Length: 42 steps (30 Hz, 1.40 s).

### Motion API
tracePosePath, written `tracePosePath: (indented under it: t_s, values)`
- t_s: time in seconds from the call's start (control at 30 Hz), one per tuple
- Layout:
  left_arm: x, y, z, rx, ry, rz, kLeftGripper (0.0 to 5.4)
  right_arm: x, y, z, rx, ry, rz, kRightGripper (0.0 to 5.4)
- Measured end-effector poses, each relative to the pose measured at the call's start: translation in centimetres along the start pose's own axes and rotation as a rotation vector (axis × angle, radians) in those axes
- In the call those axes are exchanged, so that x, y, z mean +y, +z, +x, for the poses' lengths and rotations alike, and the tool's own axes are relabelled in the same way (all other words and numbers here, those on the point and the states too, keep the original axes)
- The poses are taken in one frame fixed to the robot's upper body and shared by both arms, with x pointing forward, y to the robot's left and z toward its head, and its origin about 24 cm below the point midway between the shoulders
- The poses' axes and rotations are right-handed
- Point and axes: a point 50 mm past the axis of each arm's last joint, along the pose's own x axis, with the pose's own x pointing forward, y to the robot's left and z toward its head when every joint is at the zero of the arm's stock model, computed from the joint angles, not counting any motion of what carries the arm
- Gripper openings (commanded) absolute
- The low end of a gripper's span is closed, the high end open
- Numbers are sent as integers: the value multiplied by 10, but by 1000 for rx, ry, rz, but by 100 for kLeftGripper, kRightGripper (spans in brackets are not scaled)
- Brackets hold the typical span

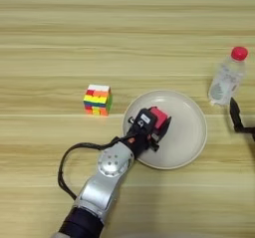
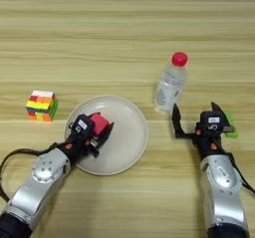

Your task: Move the objects on the table

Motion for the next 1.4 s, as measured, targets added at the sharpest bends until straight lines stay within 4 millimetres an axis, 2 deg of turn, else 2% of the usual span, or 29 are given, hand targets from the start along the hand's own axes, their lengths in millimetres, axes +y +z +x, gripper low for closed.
tracePosePath:
  t_s: [0.33, 0.7, 0.87, 1.4]
  values:
    - [5, 13, -4, -56, 24, 9, 229, 0, 0, 0, 0, 0, 0, 540]
    - [24, 26, -17, -97, 119, 26, 229, 0, 0, 0, 2, 0, 1, 540]
    - [33, 24, -29, -86, 182, 11, 229, 0, 0, 0, 2, 0, 1, 540]
    - [38, 17, -53, -59, 269, -9, 229, 0, 0, 3, -2, 0, 3, 540]
